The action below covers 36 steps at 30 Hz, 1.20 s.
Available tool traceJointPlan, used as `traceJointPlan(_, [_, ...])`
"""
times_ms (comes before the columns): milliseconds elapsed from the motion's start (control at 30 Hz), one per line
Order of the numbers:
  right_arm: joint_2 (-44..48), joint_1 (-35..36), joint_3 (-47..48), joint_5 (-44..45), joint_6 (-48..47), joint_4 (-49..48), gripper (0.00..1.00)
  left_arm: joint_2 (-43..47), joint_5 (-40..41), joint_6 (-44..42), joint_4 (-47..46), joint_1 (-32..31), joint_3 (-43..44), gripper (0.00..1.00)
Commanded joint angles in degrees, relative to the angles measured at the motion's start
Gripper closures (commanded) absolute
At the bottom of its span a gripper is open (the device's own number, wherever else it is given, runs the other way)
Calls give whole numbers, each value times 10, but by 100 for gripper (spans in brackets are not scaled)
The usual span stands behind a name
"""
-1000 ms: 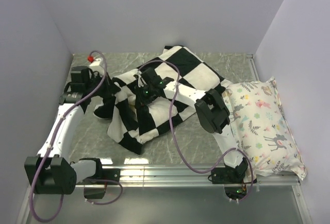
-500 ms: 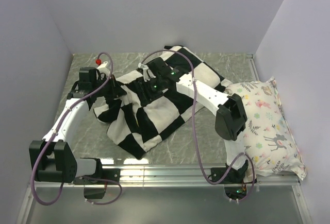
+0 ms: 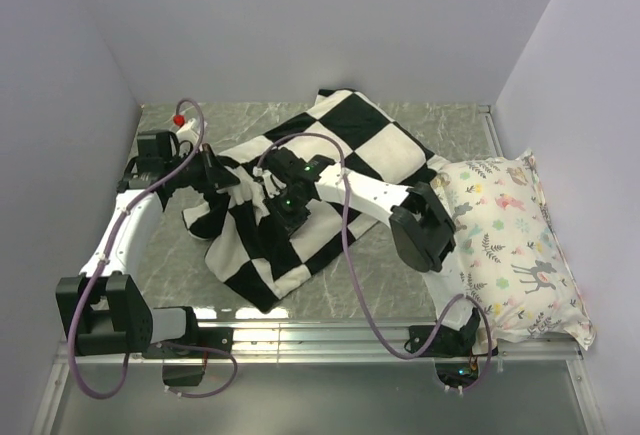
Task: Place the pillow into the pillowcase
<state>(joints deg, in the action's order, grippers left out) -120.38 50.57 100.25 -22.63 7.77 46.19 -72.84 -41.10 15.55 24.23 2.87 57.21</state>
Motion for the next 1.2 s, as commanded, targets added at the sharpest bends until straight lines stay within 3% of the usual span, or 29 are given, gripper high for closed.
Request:
traceJointPlan(0, [-62, 2, 32, 42, 38, -43, 91, 29, -113, -8, -2, 7, 55, 100])
traceJointPlan(33, [-79, -9, 42, 50, 44, -36, 100, 36, -145, 9, -9, 10, 63, 100])
traceJointPlan(133, [-131, -34, 71, 9, 69, -37, 100, 59, -213, 63, -72, 12, 63, 100])
traceJointPlan(233, [-116, -40, 47, -19, 71, -56, 100, 70, -231, 91, -127, 11, 55, 100])
traceJointPlan(400, [-8, -51, -14, -135, 86, -109, 100, 18, -142, 79, -135, -7, 25, 99])
traceJointPlan(433, [8, -53, -22, -151, 90, -130, 100, 2, -89, 77, -138, -13, 24, 100])
traceJointPlan(567, [79, -66, -47, -210, 133, -175, 100, -90, -53, 91, -168, -39, 41, 100])
traceJointPlan(700, [81, -78, -34, -229, 137, -175, 100, -177, -27, 98, -215, -52, 68, 99])
traceJointPlan(833, [81, -122, -18, -223, 99, -118, 86, -262, -14, 96, -232, -58, 141, 100])
traceJointPlan(867, [100, -138, -37, -208, 92, -115, 71, -280, -10, 92, -226, -64, 160, 100])
traceJointPlan(967, [127, -193, -52, -183, 50, -68, 41, -345, -2, 73, -207, -81, 233, 99])
traceJointPlan(1167, [194, -289, -98, -144, -21, -11, 39, -418, 1, 48, -195, -103, 345, 94])
